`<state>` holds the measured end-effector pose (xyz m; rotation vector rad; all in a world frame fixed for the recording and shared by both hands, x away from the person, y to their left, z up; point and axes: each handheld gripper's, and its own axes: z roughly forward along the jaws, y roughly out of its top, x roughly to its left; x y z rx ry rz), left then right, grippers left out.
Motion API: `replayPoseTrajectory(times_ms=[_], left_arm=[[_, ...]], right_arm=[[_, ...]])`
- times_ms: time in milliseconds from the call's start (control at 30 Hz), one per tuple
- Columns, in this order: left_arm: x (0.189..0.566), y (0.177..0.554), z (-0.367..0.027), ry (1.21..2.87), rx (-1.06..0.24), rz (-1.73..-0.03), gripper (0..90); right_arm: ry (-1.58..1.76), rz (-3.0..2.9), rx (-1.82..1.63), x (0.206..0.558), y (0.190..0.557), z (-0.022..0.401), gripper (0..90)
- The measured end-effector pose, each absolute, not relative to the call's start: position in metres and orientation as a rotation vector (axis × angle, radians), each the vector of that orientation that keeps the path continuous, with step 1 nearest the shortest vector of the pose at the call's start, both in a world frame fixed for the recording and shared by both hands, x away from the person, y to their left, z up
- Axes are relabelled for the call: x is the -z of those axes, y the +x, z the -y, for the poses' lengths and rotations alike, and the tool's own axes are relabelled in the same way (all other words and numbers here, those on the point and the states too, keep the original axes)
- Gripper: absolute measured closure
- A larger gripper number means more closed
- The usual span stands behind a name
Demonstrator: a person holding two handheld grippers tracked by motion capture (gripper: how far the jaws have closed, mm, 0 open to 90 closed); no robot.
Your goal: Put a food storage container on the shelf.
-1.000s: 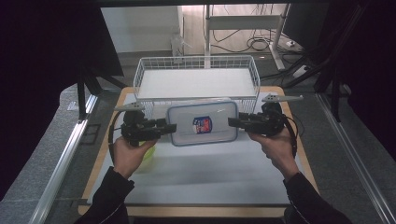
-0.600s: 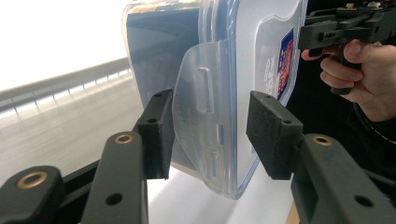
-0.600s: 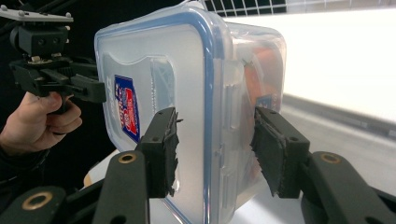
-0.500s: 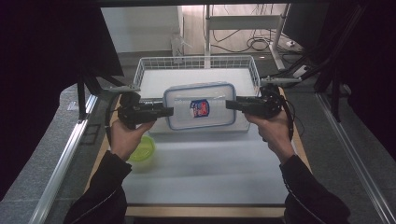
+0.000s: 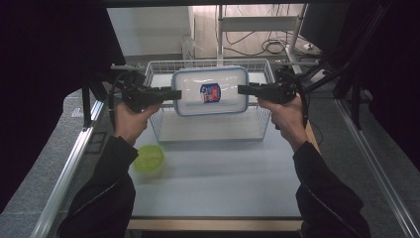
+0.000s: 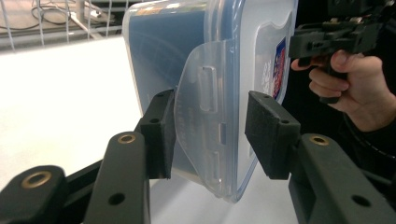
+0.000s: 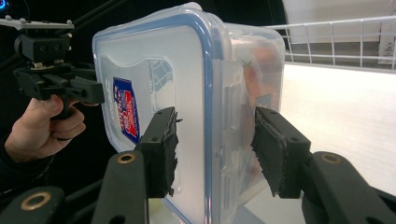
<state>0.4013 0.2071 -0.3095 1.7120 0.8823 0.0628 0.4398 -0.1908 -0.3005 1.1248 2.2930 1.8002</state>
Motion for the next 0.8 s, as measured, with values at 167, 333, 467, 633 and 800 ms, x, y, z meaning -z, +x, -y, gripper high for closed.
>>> replayPoseTrajectory(times_ms=[167,333,467,633,800], left_arm=[[0.305,0.415,-0.209,1.706,-0.050,-0.889,54.7],[0.306,0.431,-0.211,1.699,-0.023,-0.905,54.6],[0.308,0.442,-0.212,1.697,-0.009,-0.913,54.6],[0.312,0.451,-0.210,1.702,-0.008,-0.938,54.0],[0.315,0.453,-0.207,1.710,-0.011,-0.949,53.8]], right_arm=[[1.130,-2.285,-1.820,0.297,0.454,0.189,50.3],[1.145,-2.277,-1.804,0.292,0.468,0.187,50.0],[1.166,-2.277,-1.791,0.291,0.478,0.185,50.0],[1.197,-2.279,-1.785,0.297,0.488,0.185,49.6],[1.210,-2.277,-1.777,0.304,0.492,0.185,48.6]])
